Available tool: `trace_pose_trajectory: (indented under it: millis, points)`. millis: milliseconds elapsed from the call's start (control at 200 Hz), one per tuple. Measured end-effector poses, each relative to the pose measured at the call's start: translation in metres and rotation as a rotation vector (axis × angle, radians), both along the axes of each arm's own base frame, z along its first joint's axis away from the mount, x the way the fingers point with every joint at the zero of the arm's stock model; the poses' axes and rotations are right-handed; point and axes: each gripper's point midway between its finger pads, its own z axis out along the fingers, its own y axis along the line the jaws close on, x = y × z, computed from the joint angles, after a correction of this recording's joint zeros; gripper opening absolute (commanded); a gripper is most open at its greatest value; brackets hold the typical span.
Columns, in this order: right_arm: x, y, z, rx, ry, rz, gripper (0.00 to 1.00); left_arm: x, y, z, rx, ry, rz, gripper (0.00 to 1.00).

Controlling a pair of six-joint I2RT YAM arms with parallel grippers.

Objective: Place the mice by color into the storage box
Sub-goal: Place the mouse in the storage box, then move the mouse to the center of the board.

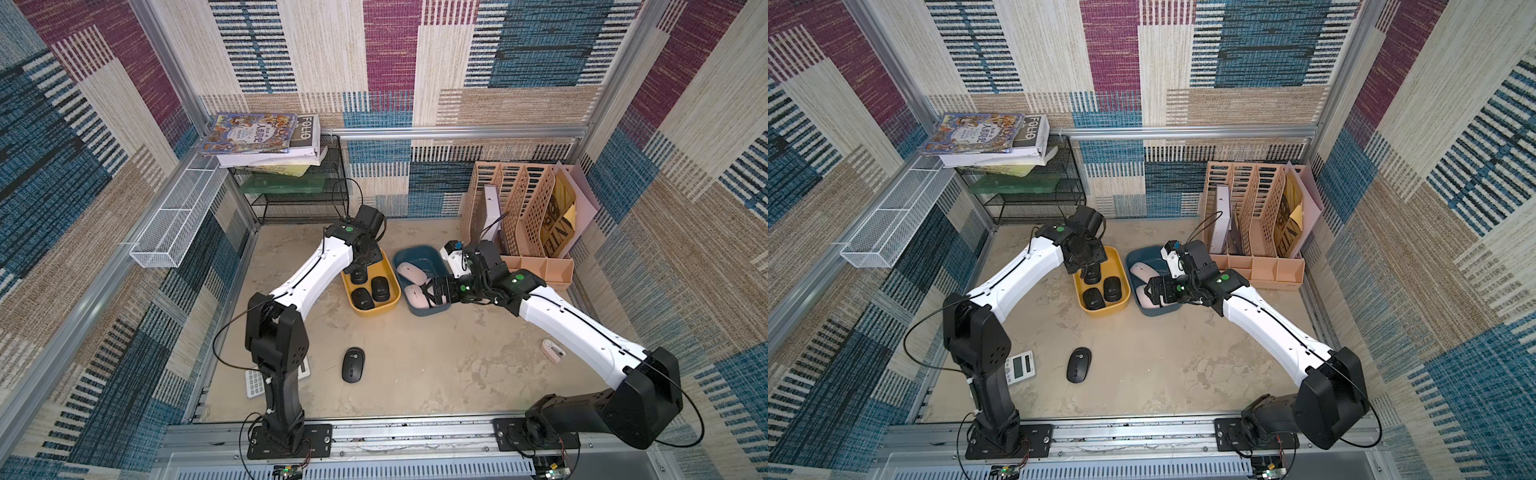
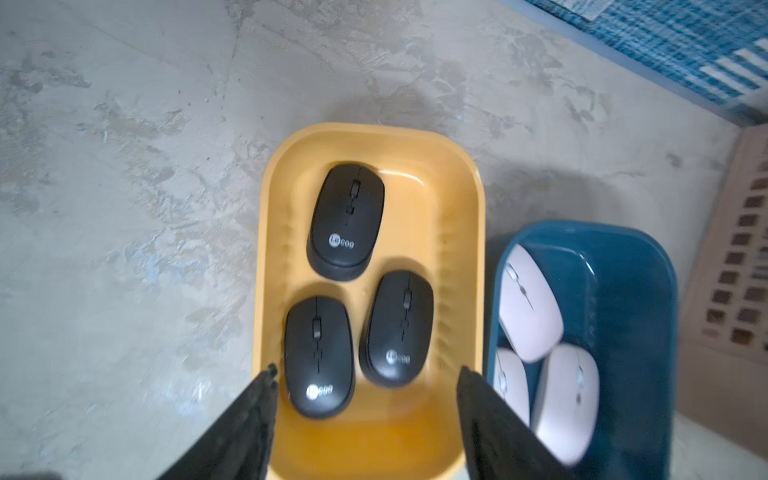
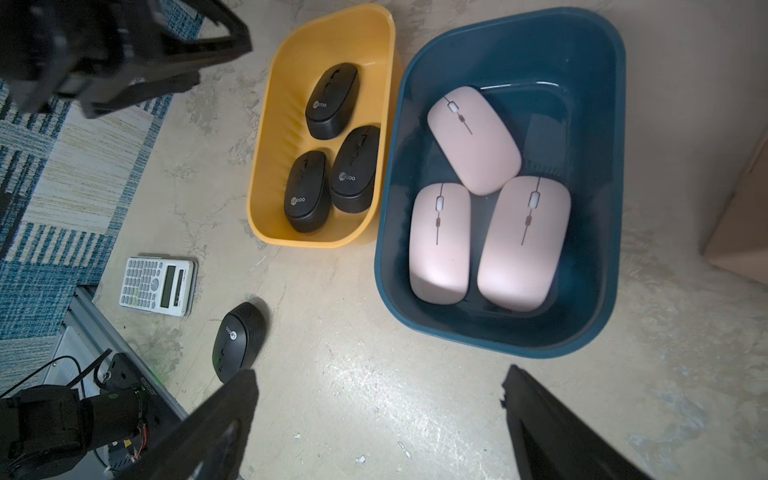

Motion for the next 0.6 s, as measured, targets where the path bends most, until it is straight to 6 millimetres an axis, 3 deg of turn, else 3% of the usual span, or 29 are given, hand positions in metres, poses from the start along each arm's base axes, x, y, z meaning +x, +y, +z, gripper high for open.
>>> trace_pose_trajectory:
  millis: [75,195,265,290,320,406,496,601]
  points:
    - [-0.002,-0.002,0.000,0.000,-0.001,-0.001,0.96,-0.029,0.004,0.014,-0.020,-0.020,-0.043,0.74]
    - [-0.003,-0.005,0.002,0.005,-0.008,-0.006,0.96,-0.102,0.004,0.019,-0.070,-0.009,-0.176,0.76]
    - [-0.003,-0.007,0.006,0.009,-0.017,-0.007,0.96,-0.151,0.006,0.006,-0.095,0.028,-0.244,0.79]
    - [-0.003,-0.008,0.008,0.011,-0.022,-0.007,0.96,-0.168,0.007,0.000,-0.106,0.044,-0.266,0.92]
    - [-0.002,-0.008,0.010,0.013,-0.028,-0.008,0.96,-0.190,0.009,-0.010,-0.117,0.075,-0.289,1.00]
    - [-0.001,-0.009,0.017,0.020,-0.044,-0.009,0.96,-0.239,0.011,-0.035,-0.147,0.160,-0.331,0.99]
    - [0.000,-0.008,0.022,0.029,-0.053,-0.003,0.96,-0.268,0.013,-0.057,-0.127,0.232,-0.367,0.99]
    - [0.000,-0.006,0.022,0.031,-0.051,0.002,0.96,-0.277,0.009,-0.071,-0.096,0.289,-0.374,0.99]
